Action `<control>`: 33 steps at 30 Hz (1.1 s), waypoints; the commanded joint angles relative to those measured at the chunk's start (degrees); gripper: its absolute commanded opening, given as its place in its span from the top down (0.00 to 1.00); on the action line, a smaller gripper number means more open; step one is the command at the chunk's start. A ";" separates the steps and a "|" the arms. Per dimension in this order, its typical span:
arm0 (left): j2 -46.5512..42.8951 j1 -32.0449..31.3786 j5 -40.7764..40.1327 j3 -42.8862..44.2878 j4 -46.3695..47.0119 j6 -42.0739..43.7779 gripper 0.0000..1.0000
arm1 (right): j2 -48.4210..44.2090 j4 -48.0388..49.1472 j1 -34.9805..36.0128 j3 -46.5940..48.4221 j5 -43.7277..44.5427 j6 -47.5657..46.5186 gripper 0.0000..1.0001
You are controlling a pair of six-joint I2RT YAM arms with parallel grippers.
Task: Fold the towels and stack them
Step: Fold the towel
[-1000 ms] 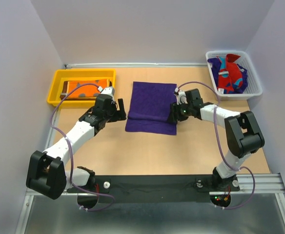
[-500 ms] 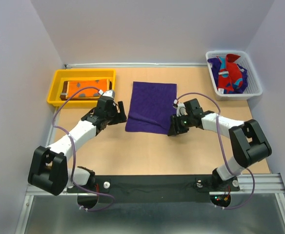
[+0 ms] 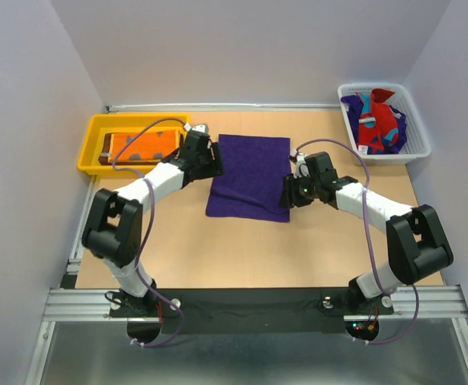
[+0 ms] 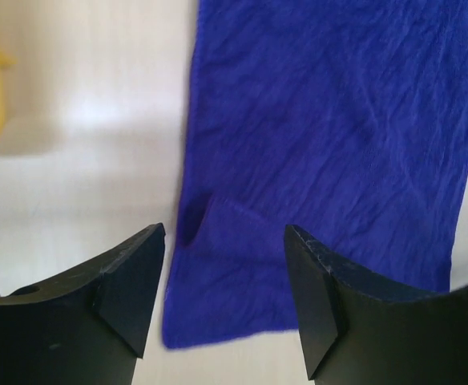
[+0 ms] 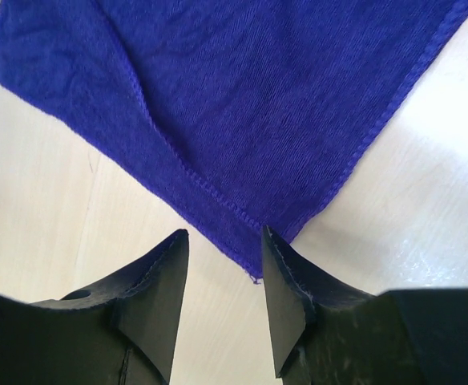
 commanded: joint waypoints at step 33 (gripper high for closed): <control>-6.81 -5.26 3.55 -11.14 -0.01 0.58 0.58 | -2.33 5.58 -0.05 -2.28 1.24 2.99 0.52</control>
